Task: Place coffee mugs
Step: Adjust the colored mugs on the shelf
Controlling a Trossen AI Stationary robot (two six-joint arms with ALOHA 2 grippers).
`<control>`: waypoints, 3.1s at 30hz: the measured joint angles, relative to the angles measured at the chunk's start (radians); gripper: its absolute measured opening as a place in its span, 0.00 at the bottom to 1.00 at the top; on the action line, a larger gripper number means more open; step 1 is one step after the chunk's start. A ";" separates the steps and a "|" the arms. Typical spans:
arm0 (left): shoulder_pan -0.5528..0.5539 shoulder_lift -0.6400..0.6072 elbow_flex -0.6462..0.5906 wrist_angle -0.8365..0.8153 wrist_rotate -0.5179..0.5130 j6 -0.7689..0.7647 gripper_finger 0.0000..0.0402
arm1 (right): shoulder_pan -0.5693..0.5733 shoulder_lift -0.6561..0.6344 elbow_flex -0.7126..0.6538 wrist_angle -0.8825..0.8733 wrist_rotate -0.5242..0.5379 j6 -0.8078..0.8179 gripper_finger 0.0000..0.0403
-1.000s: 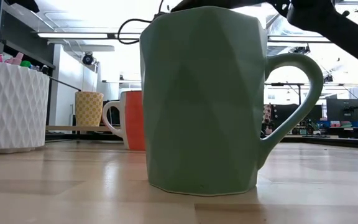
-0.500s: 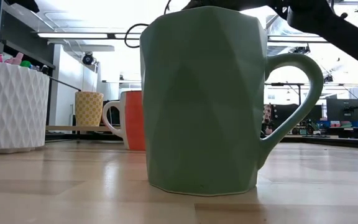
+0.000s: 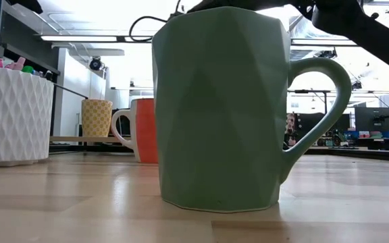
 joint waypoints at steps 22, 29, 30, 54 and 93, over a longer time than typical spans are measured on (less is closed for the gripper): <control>0.000 0.000 0.000 0.000 0.000 0.000 0.15 | -0.040 0.000 0.000 -0.024 0.101 -0.008 0.26; 0.000 0.000 0.000 0.000 0.000 0.000 0.15 | -0.051 0.000 0.000 -0.043 0.101 -0.008 0.26; 0.000 0.000 0.000 0.000 0.000 0.000 0.15 | -0.051 0.000 0.000 -0.047 0.101 -0.008 0.26; 0.000 0.000 0.000 0.000 0.000 0.000 0.15 | 0.083 0.000 0.000 0.256 -0.006 -0.112 0.26; 0.235 0.122 -0.145 0.429 -0.018 0.414 0.15 | 0.119 -0.267 0.044 -0.150 0.230 -0.039 0.26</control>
